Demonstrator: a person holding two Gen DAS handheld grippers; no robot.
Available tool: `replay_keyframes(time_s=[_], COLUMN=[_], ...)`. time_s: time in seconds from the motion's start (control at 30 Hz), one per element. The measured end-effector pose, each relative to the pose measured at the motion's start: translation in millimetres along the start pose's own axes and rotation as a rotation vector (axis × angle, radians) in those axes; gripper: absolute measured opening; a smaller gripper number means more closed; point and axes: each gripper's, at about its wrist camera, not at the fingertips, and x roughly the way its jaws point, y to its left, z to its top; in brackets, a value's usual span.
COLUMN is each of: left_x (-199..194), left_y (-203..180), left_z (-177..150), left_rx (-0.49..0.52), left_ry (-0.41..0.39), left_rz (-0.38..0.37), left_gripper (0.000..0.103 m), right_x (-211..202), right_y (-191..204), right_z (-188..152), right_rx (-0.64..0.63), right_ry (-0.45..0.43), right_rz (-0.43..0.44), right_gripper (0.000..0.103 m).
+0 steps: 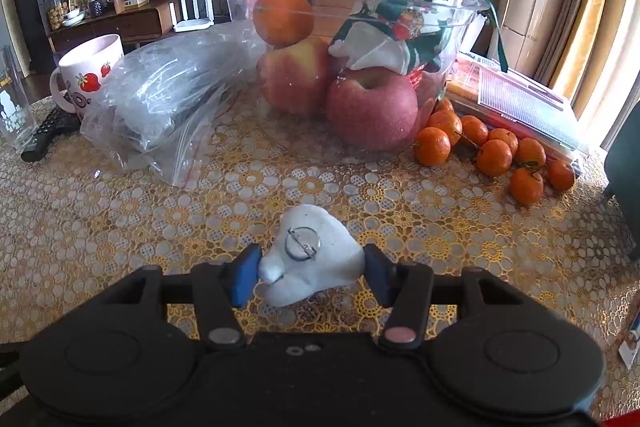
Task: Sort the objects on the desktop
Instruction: 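Carry snack bag with left gripper while right gripper carries tooth figurine over red box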
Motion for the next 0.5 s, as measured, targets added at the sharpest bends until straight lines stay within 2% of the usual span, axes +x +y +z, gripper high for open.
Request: replay_keyframes(time_s=[0.5], left_x=[-74.8], left_y=[-20.1], left_z=[1.9], left_rx=[-0.121], left_ry=[-0.012], left_rz=[0.038], left_gripper=[0.055], right_x=[-105.2], right_y=[-4.0], right_z=[-38.9], right_rx=[-0.035], right_ry=[-0.017], right_rz=[0.015], right_gripper=[0.054])
